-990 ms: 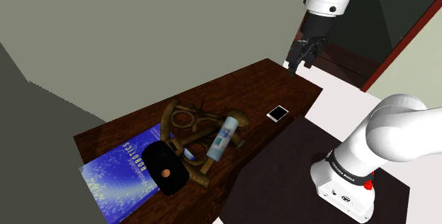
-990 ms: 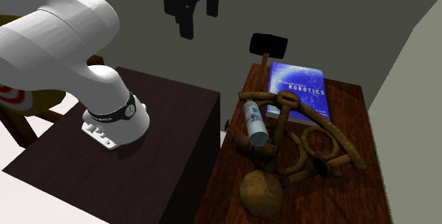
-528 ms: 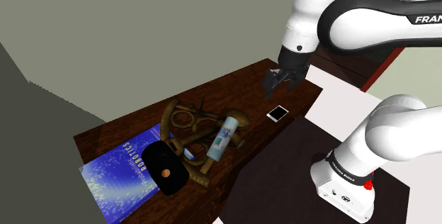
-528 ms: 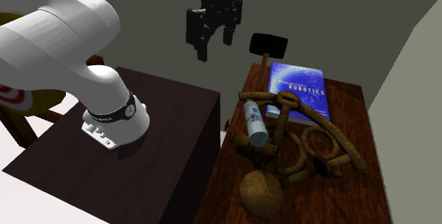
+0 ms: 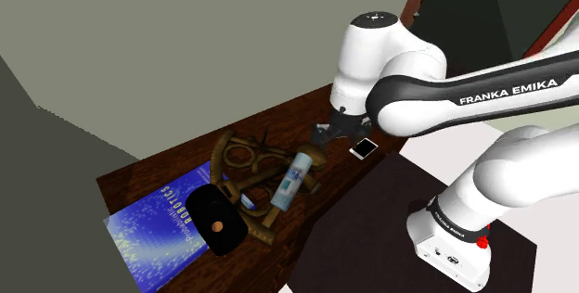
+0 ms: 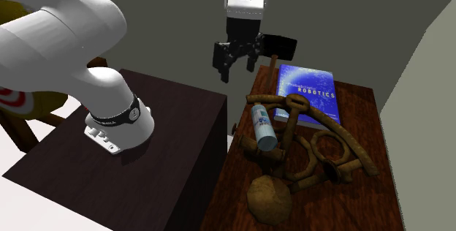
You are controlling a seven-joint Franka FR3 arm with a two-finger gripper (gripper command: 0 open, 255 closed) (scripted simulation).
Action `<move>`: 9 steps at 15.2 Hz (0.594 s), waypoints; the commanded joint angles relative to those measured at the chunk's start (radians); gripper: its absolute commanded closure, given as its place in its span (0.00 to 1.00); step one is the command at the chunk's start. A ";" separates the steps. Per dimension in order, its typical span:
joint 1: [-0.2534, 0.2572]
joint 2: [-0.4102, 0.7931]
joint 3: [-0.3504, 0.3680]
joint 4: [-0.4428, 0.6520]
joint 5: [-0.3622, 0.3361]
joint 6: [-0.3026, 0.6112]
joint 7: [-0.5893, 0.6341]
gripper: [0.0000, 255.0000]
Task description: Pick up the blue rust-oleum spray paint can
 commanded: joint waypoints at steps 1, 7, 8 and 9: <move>-0.058 0.082 0.091 0.008 -0.029 0.082 0.122 0.00; -0.452 0.441 0.480 0.094 -0.425 0.261 0.653 0.00; -0.566 0.582 0.570 0.127 -0.641 0.242 0.846 0.00; -0.550 0.750 0.534 0.171 -0.871 0.178 1.044 0.00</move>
